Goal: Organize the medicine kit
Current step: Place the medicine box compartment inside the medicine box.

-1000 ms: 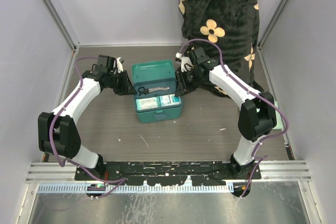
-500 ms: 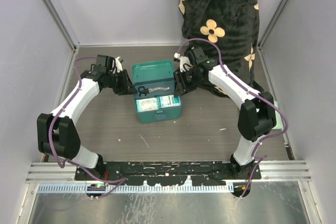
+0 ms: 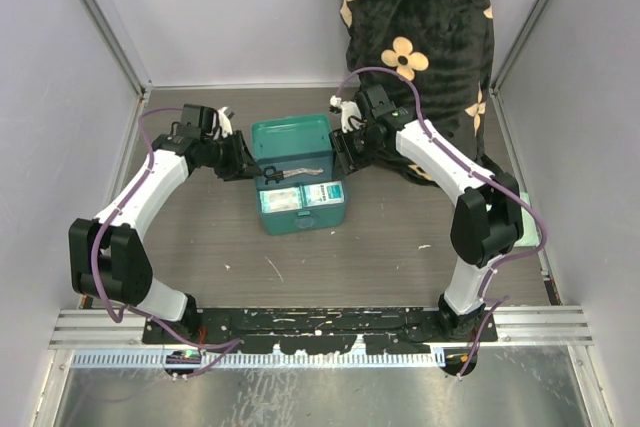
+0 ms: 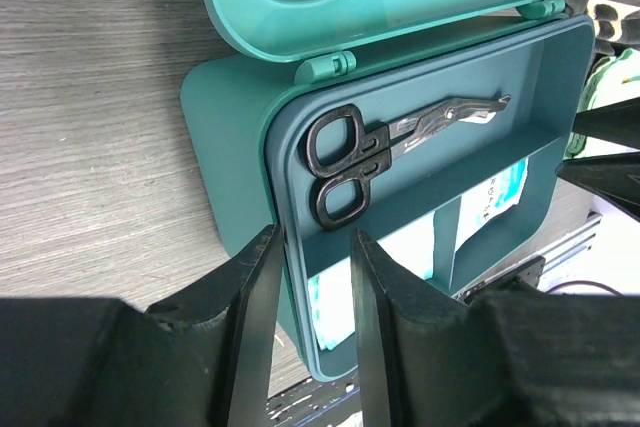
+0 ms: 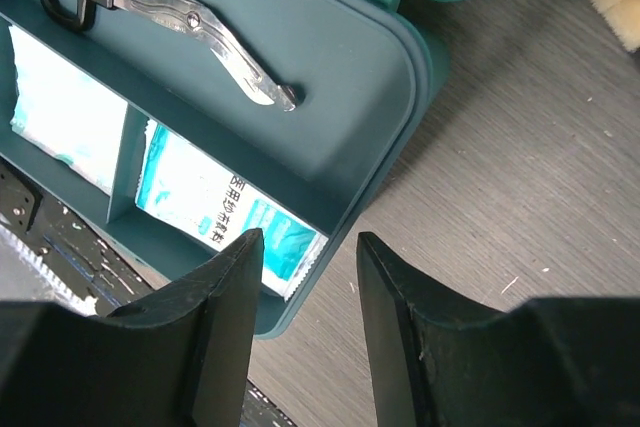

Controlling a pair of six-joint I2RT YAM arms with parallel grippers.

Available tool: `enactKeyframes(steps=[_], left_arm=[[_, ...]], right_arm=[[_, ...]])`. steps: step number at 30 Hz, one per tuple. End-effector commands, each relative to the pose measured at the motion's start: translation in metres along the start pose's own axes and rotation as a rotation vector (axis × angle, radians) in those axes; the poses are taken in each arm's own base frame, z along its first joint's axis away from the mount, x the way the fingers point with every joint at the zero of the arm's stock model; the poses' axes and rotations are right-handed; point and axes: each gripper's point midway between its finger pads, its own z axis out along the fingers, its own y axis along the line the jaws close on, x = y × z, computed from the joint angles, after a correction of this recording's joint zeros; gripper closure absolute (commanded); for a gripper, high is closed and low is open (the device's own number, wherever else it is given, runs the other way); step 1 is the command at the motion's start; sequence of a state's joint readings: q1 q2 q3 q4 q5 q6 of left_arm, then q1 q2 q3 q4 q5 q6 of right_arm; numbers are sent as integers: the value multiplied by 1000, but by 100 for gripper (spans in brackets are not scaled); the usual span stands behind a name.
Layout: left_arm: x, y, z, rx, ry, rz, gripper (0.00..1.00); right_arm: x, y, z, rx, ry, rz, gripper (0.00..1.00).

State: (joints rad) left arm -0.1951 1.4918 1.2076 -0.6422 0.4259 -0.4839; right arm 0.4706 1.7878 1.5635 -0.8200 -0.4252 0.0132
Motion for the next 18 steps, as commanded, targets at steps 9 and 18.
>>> enactKeyframes(steps=[9, 18], left_arm=[[-21, -5, -13, 7, -91, 63, 52], [-22, -2, -14, -8, -99, 90, 35]], right_arm=[[-34, 0, -13, 48, -89, -77, 50], [-40, 2, -21, 23, -120, -90, 44]])
